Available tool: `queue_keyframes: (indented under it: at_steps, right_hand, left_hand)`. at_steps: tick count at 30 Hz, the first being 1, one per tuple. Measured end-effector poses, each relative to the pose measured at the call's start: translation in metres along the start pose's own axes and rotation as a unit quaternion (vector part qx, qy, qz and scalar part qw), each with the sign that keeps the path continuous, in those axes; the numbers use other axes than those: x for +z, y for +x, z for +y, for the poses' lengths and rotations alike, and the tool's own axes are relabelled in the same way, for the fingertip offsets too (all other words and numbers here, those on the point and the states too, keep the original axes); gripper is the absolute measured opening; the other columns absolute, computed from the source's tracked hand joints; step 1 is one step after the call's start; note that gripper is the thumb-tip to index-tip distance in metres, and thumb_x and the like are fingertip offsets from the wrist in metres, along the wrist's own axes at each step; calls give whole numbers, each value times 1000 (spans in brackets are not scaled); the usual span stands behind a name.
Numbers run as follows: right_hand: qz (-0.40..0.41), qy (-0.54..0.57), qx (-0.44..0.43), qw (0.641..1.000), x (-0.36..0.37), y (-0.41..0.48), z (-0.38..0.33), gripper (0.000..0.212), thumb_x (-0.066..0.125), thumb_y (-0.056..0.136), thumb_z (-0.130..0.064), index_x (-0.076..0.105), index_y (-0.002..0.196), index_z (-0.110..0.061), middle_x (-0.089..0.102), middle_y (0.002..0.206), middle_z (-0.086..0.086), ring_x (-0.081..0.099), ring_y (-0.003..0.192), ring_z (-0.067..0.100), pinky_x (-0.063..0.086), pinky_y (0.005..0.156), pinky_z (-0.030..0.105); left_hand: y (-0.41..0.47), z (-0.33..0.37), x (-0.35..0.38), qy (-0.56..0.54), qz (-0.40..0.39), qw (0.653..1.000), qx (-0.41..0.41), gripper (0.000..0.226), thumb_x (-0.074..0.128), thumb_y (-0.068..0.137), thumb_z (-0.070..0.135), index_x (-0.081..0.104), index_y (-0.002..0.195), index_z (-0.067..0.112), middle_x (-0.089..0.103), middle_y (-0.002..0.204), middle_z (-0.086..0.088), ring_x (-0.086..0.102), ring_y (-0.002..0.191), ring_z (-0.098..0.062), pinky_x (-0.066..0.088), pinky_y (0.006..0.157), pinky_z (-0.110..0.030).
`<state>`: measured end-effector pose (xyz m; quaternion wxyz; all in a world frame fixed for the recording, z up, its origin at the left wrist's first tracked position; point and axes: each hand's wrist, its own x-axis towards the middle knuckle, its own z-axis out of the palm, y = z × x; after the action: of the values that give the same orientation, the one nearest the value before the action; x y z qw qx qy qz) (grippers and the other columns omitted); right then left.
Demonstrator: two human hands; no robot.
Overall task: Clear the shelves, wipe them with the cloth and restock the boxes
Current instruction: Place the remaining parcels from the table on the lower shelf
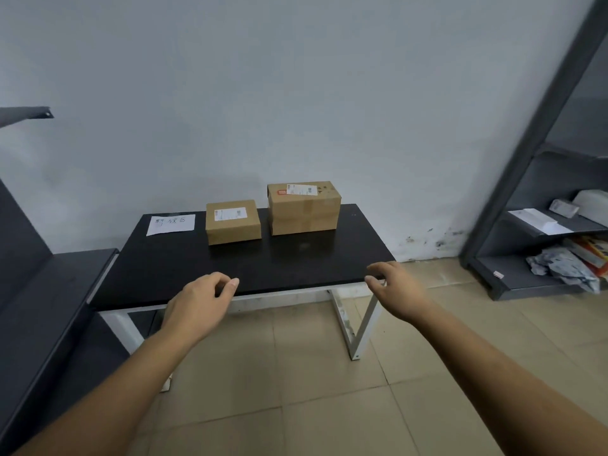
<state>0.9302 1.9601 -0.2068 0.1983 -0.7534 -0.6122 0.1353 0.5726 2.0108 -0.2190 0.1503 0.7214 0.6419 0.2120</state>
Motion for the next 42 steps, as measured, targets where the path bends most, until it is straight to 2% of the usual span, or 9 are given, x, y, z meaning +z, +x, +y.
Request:
queue_keyframes:
  at_steps: [9, 14, 23, 30, 35, 42]
  right_hand:
    - [0, -3, 2, 1000, -3, 102, 18, 44, 49, 104, -45, 53, 143, -24, 50, 147, 0, 57, 122, 16, 48, 102, 33]
    - [-1, -7, 3, 1000, 5, 168, 20, 44, 50, 104, -44, 53, 143, -24, 49, 147, 0, 56, 125, 17, 46, 103, 33]
    - [1, -19, 31, 999, 15, 307, 6, 45, 52, 104, -39, 52, 145, -20, 49, 149, 3, 52, 132, 19, 42, 109, 34]
    - [3, -24, 49, 998, 20, 397, 16, 45, 53, 102, -41, 55, 142, -20, 53, 144, 4, 52, 130, 20, 40, 108, 35]
    - [10, -16, 54, 998, 25, 466, 28, 48, 52, 102, -42, 52, 144, -20, 52, 147, 3, 49, 135, 19, 40, 111, 37]
    - [-17, 15, 49, 999, 44, 575, 54, 60, 52, 102, -44, 38, 154, -19, 41, 155, 7, 48, 135, 23, 41, 112, 40]
  left_hand:
    - [102, 25, 27, 12, -22, 1000, -8, 36, 39, 102, 57, 60, 121, 35, 62, 110, 12, 58, 101, -8, 52, 80, -36]
    - [173, 26, 45, 12, -31, 999, -14, 37, 39, 102, 56, 59, 123, 33, 61, 107, 13, 57, 97, -7, 47, 76, -33]
    - [318, 13, 63, -6, -54, 999, 4, 31, 43, 102, 55, 59, 119, 34, 62, 112, 12, 54, 95, -4, 45, 76, -32]
    - [408, 14, 81, -23, -57, 998, 5, 36, 43, 102, 55, 55, 127, 32, 63, 120, 7, 56, 100, -9, 44, 77, -32]
    - [468, 19, 96, -44, -45, 998, -24, 51, 43, 102, 56, 44, 144, 27, 54, 144, 2, 54, 126, -21, 45, 95, -41]
    - [554, 25, 143, -58, -56, 994, -73, 70, 40, 98, 66, 30, 154, 25, 42, 156, -4, 44, 139, -29, 41, 108, -51]
